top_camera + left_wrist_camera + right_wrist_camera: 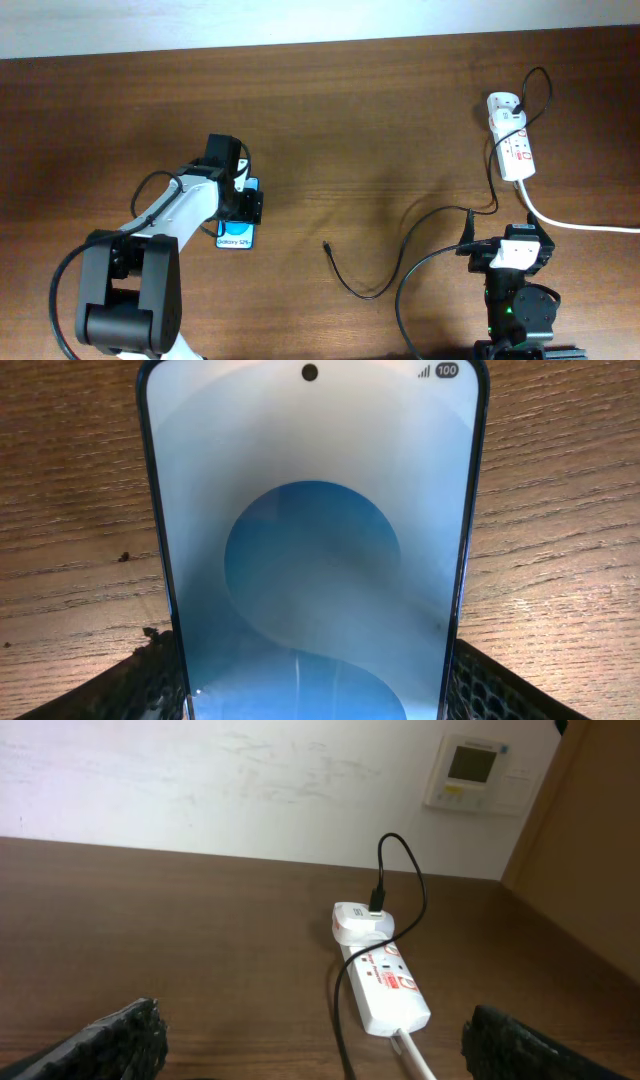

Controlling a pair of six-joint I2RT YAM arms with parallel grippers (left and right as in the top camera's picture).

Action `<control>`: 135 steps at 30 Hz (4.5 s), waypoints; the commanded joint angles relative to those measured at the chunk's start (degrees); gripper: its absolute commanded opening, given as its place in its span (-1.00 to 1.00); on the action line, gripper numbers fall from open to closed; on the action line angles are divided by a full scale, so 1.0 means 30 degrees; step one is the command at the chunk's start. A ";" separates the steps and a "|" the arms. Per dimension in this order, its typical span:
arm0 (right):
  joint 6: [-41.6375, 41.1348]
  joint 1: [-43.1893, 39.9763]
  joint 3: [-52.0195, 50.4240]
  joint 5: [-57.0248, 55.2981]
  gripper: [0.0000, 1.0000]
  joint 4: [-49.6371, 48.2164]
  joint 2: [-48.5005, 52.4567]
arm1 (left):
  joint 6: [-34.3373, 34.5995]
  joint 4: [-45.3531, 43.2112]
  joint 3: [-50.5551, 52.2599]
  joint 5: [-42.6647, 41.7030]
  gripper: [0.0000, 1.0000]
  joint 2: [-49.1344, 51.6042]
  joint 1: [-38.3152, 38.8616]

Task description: Plug charger to phone and switch on socket

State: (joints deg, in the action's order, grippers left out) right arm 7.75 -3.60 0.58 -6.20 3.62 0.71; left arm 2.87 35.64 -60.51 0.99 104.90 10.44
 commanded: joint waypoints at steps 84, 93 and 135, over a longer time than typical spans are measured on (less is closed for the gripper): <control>0.0058 0.0117 -0.0087 -0.0313 0.97 0.0138 0.0007 | 1.2393 0.4444 -0.3993 -2.1682 0.18 -0.0481 -0.0029; 0.0058 0.0117 -0.0087 -0.0313 0.97 0.0138 0.0007 | 1.3376 0.4430 -0.3993 -2.2061 0.15 -0.0481 -0.0029; 0.0066 0.0117 -0.0087 -0.0313 0.97 0.0138 0.0007 | 1.6888 0.4430 -0.3993 -2.3183 0.11 -0.0481 -0.0029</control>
State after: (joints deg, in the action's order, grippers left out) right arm 7.75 -3.60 0.58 -6.20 3.60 0.71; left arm 52.99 48.86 -71.05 -65.65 105.86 10.44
